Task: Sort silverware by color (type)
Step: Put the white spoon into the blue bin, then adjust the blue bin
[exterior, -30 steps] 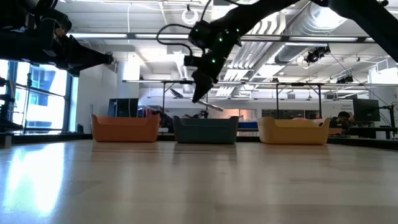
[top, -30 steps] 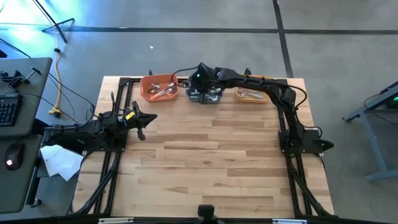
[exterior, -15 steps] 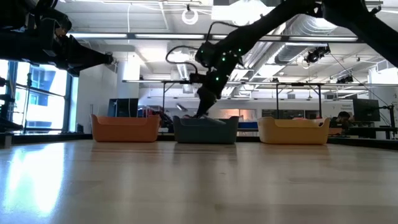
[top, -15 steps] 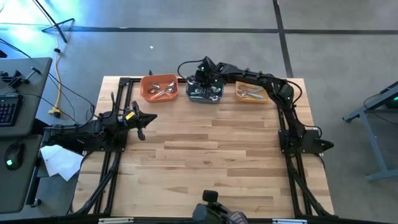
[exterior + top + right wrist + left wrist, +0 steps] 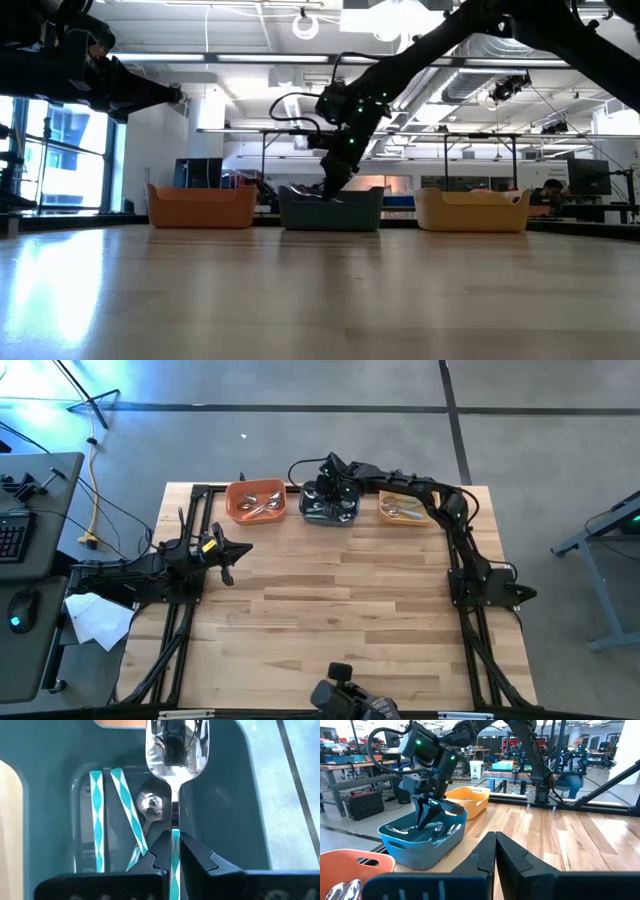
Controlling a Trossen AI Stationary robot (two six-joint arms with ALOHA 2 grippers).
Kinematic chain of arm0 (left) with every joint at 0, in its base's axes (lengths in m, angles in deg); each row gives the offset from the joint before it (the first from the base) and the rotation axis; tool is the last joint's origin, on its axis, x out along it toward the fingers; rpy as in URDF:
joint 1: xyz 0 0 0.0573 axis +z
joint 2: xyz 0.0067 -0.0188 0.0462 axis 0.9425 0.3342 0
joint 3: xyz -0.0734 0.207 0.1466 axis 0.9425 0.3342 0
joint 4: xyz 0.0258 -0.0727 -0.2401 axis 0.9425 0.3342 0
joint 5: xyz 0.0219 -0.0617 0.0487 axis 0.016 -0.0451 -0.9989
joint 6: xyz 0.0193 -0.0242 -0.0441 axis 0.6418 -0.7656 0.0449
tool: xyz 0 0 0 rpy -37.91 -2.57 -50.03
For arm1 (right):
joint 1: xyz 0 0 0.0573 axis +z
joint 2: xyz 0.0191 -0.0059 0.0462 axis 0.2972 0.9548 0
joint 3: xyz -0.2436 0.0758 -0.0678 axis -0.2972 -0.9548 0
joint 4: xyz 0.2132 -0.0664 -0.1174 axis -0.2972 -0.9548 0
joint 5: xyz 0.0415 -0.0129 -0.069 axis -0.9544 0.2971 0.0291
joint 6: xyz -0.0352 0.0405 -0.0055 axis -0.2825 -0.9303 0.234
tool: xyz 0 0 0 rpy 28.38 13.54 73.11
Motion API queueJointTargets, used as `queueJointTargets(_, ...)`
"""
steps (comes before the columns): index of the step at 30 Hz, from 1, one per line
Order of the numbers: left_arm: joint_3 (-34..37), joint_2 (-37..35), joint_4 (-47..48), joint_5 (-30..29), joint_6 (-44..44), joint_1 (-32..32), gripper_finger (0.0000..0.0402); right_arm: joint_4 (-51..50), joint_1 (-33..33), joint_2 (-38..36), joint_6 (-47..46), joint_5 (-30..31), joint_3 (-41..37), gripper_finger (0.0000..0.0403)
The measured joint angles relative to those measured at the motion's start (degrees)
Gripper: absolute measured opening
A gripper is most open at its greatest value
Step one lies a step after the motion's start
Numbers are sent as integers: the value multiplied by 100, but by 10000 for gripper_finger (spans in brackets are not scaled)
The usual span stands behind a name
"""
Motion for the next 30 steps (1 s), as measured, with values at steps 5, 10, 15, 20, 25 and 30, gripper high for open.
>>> queueJointTargets(5, 0, 0, 0, 1, 0, -1, 3, -110, 4, 29, 20, -140, 0, 16)
queueJointTargets(10, 0, 0, 0, 1, 0, -1, 3, -106, 5, 87, -25, -125, 0, 18)
queueJointTargets(15, 0, -1, 0, 1, 0, -1, 3, -90, 4, 83, -28, -101, 0, 42)
queueJointTargets(20, 0, -1, 0, 0, 0, -1, 3, -87, 20, 83, -44, 311, 0, 90)
queueJointTargets(25, 0, 0, 0, 1, 0, -2, 3, -281, 80, -87, -7, 571, 0, 110)
queueJointTargets(30, 0, 0, 0, 2, 0, 0, 3, -600, 221, -524, 0, 734, 0, 61)
